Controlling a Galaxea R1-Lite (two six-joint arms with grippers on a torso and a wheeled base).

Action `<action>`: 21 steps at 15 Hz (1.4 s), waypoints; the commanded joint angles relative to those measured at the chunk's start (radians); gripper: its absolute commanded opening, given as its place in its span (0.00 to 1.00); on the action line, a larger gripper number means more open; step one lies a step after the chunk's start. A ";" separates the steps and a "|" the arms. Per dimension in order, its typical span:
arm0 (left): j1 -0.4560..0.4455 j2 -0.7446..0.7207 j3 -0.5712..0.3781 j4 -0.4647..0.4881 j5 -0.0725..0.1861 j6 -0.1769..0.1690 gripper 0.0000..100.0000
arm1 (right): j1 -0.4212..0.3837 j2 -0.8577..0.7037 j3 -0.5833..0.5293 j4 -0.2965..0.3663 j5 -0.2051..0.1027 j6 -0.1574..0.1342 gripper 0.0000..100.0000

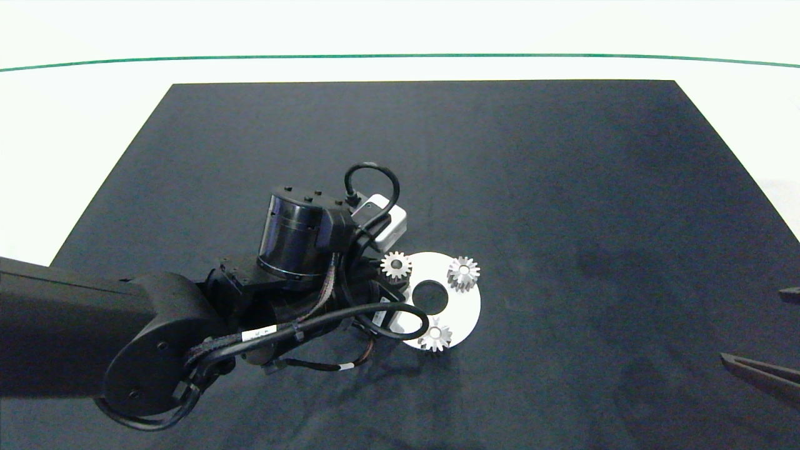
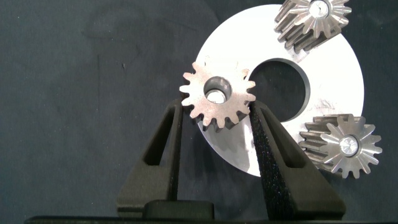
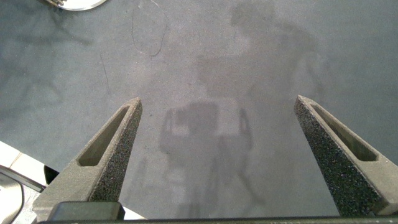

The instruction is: Install three planetary gears onto the carrier pins

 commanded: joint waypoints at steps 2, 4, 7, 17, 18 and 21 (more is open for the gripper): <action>0.000 0.001 0.005 -0.004 0.000 0.001 0.01 | 0.001 0.001 0.000 0.002 0.000 -0.002 1.00; 0.000 0.001 0.006 -0.004 0.000 0.003 1.00 | 0.001 0.001 0.000 0.002 0.001 -0.002 1.00; 0.000 0.001 0.006 -0.006 -0.005 0.003 1.00 | 0.001 0.001 0.000 0.002 0.001 -0.002 1.00; 0.010 -0.035 0.026 -0.007 -0.012 0.004 1.00 | -0.001 0.004 -0.001 0.001 0.001 -0.002 1.00; 0.021 -0.046 0.032 -0.006 -0.012 0.009 1.00 | -0.001 0.005 -0.001 -0.001 0.001 -0.002 1.00; 0.118 -0.112 0.066 -0.003 -0.074 0.069 1.00 | -0.001 0.001 -0.008 -0.001 0.001 -0.002 1.00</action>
